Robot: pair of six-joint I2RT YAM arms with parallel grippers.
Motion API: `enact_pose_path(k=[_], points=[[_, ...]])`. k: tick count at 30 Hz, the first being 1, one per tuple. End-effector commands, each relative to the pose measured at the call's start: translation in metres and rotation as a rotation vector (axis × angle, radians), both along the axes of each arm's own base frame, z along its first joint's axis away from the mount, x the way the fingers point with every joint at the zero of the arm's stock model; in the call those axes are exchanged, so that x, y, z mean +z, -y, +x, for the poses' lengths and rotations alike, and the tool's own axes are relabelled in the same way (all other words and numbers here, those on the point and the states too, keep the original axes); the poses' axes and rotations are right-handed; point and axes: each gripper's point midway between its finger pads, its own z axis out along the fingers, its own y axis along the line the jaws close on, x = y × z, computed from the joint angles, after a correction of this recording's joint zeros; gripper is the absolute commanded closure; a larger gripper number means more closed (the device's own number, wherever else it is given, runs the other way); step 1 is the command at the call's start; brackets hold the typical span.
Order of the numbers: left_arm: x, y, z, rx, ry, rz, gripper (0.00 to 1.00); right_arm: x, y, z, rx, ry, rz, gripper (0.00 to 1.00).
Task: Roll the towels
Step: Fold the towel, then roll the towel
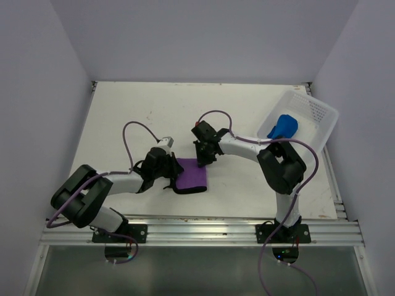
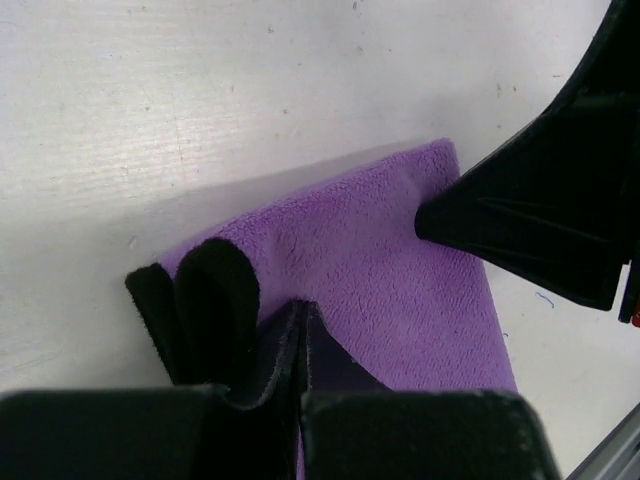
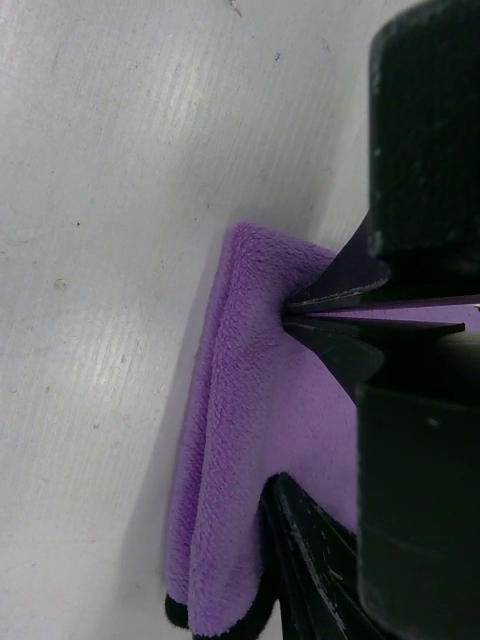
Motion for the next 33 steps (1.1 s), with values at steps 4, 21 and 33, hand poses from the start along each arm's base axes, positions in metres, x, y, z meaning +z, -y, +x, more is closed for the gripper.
enact_pose_path(k=[4,21,33], points=[[0.005,-0.013,0.006,0.053,0.063,0.019,1.0,0.044,0.008,-0.002,0.0,0.063,0.028,0.86],[0.004,-0.016,-0.004,0.061,0.047,-0.007,1.0,0.015,0.002,-0.083,0.06,-0.006,0.06,0.92],[0.007,-0.018,-0.008,0.063,0.052,-0.016,1.0,0.029,0.01,-0.081,0.049,0.031,0.037,0.87]])
